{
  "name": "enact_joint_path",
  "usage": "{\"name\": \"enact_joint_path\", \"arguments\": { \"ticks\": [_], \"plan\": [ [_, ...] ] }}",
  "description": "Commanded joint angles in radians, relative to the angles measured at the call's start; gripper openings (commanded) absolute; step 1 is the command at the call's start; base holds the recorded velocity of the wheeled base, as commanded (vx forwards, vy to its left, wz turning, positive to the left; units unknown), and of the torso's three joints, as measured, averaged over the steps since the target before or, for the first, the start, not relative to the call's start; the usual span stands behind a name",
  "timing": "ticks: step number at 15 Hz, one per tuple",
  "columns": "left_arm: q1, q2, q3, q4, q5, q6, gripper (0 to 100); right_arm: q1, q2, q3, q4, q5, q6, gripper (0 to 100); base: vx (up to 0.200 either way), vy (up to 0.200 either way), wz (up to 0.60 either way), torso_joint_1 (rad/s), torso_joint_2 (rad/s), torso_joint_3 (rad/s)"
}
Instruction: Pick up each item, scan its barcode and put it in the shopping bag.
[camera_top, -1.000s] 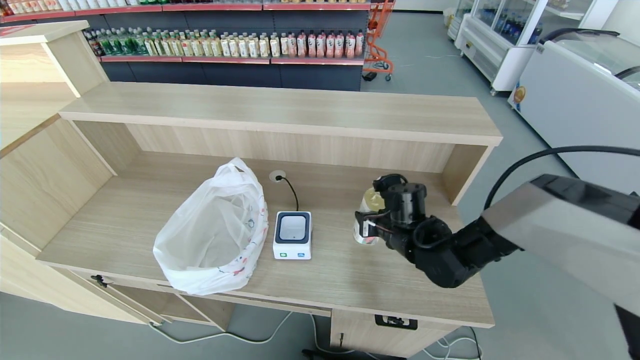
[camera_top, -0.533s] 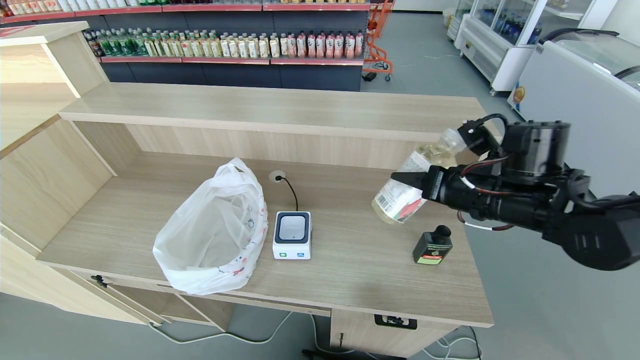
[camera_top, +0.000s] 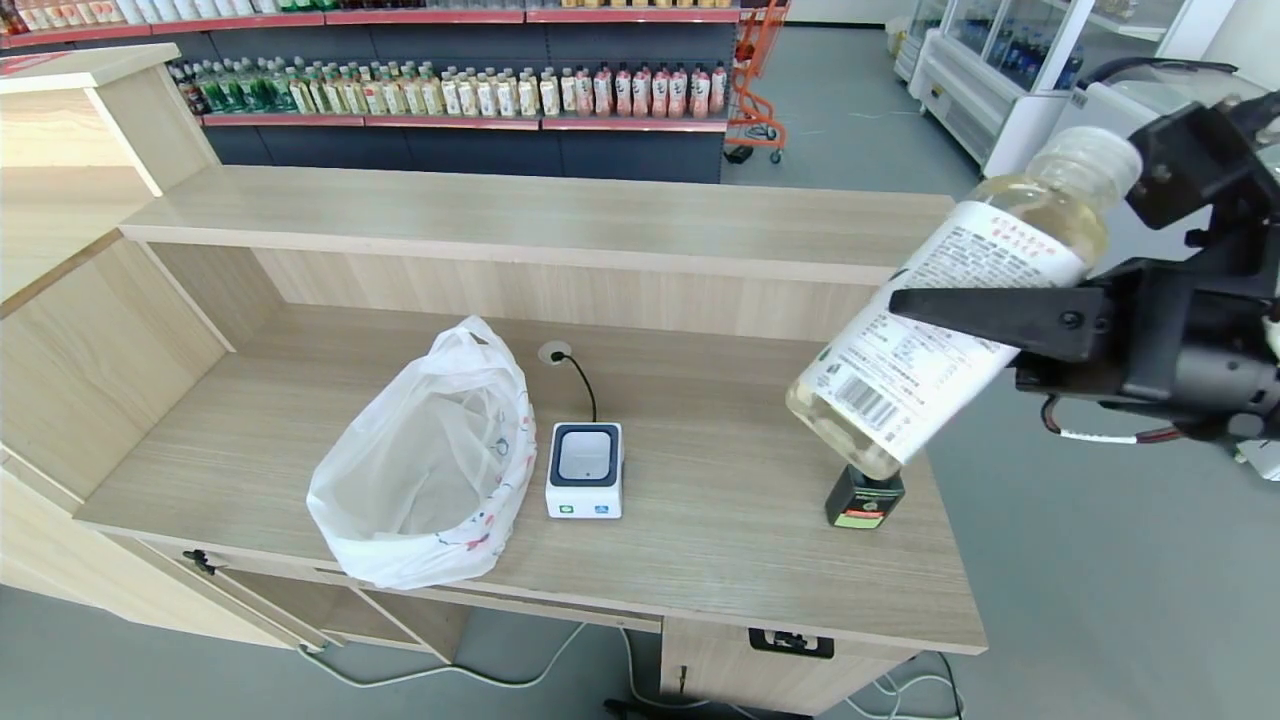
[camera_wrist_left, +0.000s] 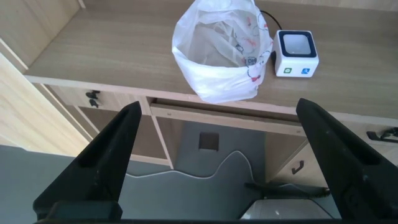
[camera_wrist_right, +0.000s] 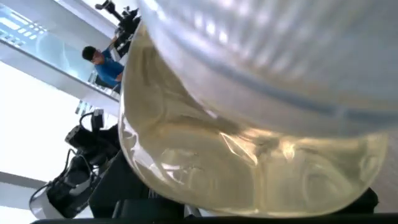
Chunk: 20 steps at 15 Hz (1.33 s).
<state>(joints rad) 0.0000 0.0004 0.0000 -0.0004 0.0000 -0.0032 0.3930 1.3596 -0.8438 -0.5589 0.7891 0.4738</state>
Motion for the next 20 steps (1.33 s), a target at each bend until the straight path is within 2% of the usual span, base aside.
{"name": "enact_joint_path", "arguments": {
  "ticks": [1, 9, 20],
  "plan": [
    [0.0, 0.0, 0.0, 0.0, 0.0, -0.001, 100, 0.041, -0.117, 0.005, 0.054, 0.061, 0.002, 0, 0.0, 0.0, 0.0, 0.0, 0.0, 0.0],
    [0.0, 0.0, 0.0, -0.001, 0.0, 0.0, 100, 0.182, -0.186, -0.029, 0.2, 0.091, 0.022, 0, 0.0, 0.0, 0.0, 0.0, 0.0, 0.0],
    [0.0, 0.0, 0.0, -0.001, 0.0, -0.001, 100, 0.191, -0.177, -0.02, 0.205, 0.088, 0.014, 0, 0.0, 0.0, 0.0, 0.0, 0.0, 0.0]
  ]
}}
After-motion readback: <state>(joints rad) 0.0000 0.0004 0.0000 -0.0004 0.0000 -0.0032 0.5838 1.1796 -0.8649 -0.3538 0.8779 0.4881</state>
